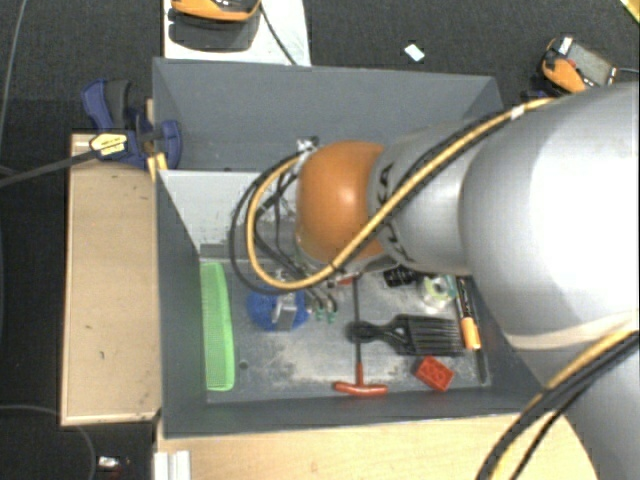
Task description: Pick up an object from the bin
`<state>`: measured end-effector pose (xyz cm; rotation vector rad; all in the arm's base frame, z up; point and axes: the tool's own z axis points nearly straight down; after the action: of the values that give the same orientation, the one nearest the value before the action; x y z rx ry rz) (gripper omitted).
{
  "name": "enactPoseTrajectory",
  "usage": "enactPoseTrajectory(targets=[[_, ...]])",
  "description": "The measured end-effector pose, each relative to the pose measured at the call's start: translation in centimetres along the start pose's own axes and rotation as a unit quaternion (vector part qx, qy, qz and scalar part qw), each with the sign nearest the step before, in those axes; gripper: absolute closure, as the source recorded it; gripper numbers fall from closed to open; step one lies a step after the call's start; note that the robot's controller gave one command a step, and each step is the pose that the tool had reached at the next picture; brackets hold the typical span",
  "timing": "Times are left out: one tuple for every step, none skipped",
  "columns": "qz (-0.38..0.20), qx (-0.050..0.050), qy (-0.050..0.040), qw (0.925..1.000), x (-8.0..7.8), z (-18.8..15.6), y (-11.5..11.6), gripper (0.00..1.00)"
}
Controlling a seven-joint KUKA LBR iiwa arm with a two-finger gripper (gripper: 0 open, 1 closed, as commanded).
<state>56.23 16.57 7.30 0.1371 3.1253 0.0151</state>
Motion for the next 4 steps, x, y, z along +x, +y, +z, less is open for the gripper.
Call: enactPoseTrajectory(targets=[[0.000,-0.001,-0.0015,1.0000,0.0,-0.7,0.0,1.00],[0.001,-0.001,-0.0029,1.0000,-0.1,-1.5,0.0,1.00],[0.002,-0.002,-0.0055,1.0000,-0.2,-2.3,0.0,1.00],[0.003,-0.001,-0.0015,1.0000,0.0,-4.6,-0.1,1.00]])
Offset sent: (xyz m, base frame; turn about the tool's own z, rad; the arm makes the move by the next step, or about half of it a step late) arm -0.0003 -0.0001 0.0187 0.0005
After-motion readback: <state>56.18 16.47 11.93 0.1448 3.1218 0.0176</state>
